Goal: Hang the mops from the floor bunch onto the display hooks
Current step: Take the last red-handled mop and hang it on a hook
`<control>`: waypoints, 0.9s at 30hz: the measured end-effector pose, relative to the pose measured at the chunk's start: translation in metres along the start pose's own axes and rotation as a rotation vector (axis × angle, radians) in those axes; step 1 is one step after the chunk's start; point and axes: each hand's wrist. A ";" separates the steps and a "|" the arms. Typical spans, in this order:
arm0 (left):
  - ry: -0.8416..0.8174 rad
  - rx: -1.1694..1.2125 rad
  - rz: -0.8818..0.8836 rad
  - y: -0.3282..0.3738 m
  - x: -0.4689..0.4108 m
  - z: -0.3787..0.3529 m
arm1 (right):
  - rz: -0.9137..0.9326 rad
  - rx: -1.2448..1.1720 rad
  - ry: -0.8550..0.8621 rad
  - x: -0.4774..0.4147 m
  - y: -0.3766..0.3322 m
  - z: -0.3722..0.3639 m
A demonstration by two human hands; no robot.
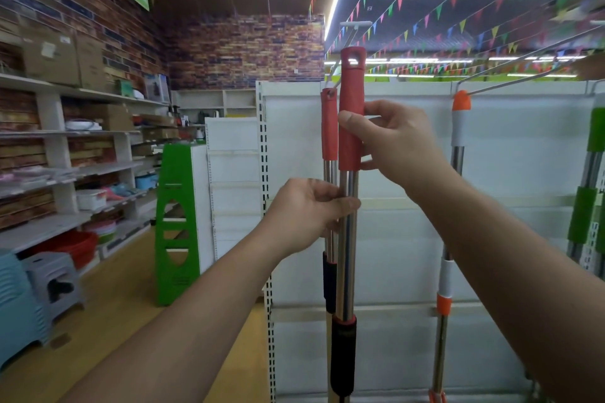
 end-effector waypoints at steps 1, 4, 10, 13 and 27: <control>0.008 0.000 0.002 0.000 -0.002 0.000 | -0.002 0.010 -0.001 -0.002 0.000 -0.001; 0.022 -0.003 0.010 -0.005 -0.009 -0.001 | -0.013 0.033 -0.007 -0.009 0.004 -0.005; 0.041 -0.023 0.024 -0.017 -0.028 -0.007 | -0.042 0.061 0.003 -0.021 0.018 -0.012; 0.043 -0.072 0.017 -0.026 -0.038 -0.010 | -0.085 0.069 -0.014 -0.030 0.030 -0.015; 0.081 -0.192 0.028 -0.060 -0.101 -0.012 | -0.180 0.097 0.015 -0.077 0.067 -0.032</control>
Point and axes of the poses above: each hand's wrist, its own x-axis away from the middle knuckle, its own z-axis out of the back of the hand, y = z × x, and after that the axes turned 6 degrees about -x, right-handed
